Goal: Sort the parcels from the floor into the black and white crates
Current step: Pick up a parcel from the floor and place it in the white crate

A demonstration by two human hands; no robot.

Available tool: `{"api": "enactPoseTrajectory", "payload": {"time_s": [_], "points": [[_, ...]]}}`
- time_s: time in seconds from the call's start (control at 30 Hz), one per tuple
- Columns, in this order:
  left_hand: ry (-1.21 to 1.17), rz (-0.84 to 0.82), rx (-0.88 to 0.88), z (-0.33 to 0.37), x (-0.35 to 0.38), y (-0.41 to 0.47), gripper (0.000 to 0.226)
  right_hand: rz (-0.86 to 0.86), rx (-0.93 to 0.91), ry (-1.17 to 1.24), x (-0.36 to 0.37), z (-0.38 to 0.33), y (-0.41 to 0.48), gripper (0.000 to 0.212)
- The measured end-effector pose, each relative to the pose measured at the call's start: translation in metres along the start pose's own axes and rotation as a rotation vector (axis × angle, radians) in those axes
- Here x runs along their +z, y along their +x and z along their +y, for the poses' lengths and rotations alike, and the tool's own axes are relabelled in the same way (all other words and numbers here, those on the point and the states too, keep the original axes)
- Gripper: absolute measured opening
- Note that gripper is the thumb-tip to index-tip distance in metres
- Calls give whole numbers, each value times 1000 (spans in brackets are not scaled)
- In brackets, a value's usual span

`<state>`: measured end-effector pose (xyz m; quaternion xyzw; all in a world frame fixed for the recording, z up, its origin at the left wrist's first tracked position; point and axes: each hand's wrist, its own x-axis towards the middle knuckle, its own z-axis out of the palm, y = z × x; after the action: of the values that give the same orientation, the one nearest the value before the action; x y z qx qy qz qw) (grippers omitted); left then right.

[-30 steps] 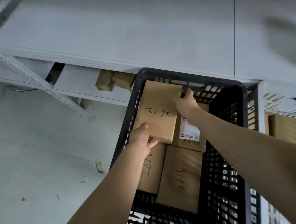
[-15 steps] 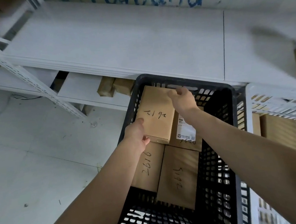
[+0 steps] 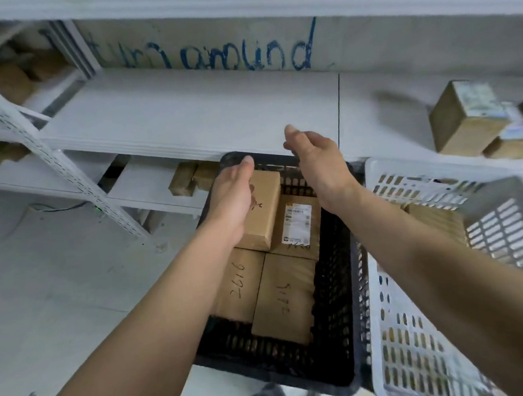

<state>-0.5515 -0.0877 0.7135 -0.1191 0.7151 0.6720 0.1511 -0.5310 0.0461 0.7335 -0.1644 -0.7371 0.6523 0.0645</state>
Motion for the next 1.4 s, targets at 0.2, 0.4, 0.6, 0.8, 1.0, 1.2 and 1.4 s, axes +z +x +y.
{"api": "enactPoseTrajectory", "payload": {"time_s": [0.2,0.4,0.6,0.8,1.0,1.2,1.4], "points": [[18,-200,341,29,30,-51,48,71,-128,114,-40,-30,-56,47],[-43,-526,668,66,56,-97,65,320,-273,249,-75,-61,-114,52],[-140,-948,699,71,76,-136,74,594,-347,290,-92,-65,-184,66],[-117,-1341,589,28,124,-219,78,1009,-269,244,-126,-41,-298,59],[-79,-1702,458,-23,151,-324,81,1421,-209,208,-146,-17,-437,50],[-20,-1859,399,-64,162,-417,58,1619,-158,196,-148,8,-548,52],[62,-1955,345,-125,162,-511,57,1718,-67,218,-155,40,-647,52]]}}
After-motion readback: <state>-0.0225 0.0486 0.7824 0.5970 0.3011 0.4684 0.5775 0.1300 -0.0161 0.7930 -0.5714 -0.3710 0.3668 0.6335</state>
